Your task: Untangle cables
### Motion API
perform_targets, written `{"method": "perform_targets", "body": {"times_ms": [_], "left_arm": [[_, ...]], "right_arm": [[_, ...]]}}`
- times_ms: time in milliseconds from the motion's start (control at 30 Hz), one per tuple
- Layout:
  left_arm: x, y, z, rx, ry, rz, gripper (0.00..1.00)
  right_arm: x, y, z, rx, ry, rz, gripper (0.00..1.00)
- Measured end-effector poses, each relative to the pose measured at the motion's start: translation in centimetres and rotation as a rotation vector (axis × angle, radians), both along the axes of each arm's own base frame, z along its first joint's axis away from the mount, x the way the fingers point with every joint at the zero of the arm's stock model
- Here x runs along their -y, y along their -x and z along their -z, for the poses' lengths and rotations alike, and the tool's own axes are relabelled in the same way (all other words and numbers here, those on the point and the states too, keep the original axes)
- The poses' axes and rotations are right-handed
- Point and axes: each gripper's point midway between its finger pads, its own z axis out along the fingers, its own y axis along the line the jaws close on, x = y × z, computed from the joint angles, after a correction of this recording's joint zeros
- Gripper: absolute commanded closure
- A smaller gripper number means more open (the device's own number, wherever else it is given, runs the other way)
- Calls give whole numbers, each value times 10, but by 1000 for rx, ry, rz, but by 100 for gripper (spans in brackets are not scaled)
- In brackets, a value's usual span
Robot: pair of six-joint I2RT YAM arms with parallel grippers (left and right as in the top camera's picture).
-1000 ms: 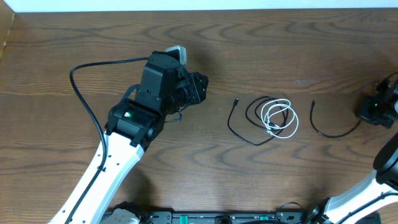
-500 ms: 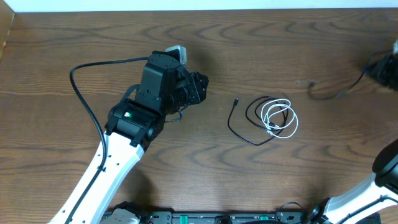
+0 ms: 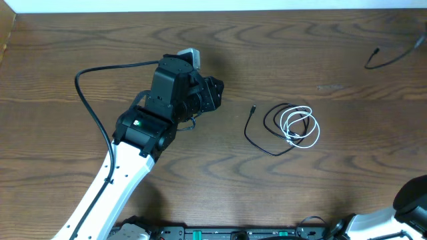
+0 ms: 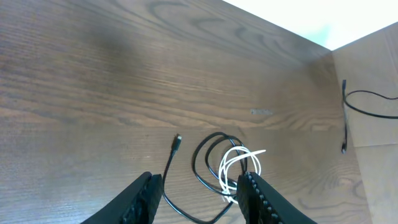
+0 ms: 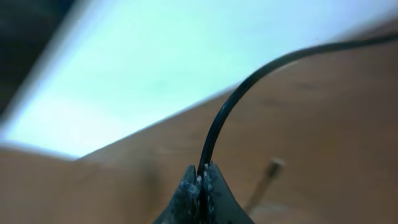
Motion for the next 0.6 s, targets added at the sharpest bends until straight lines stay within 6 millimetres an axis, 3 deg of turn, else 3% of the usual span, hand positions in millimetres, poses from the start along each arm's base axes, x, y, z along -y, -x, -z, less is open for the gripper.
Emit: {"method": "perform_targets", "body": {"times_ms": [133, 267, 433, 600], "left_arm": [[0, 0, 0, 0, 0, 0, 55], [0, 0, 0, 0, 0, 0, 55], [0, 0, 0, 1, 0, 0, 55], [0, 0, 0, 0, 0, 0, 55]], "right_arm": [[-50, 8, -21, 57, -76, -187, 99], [-93, 18, -18, 24, -136, -317, 99], [-116, 29, 24, -179, -69, -300, 99], [-96, 59, 85, -471, 183, -209, 99]]}}
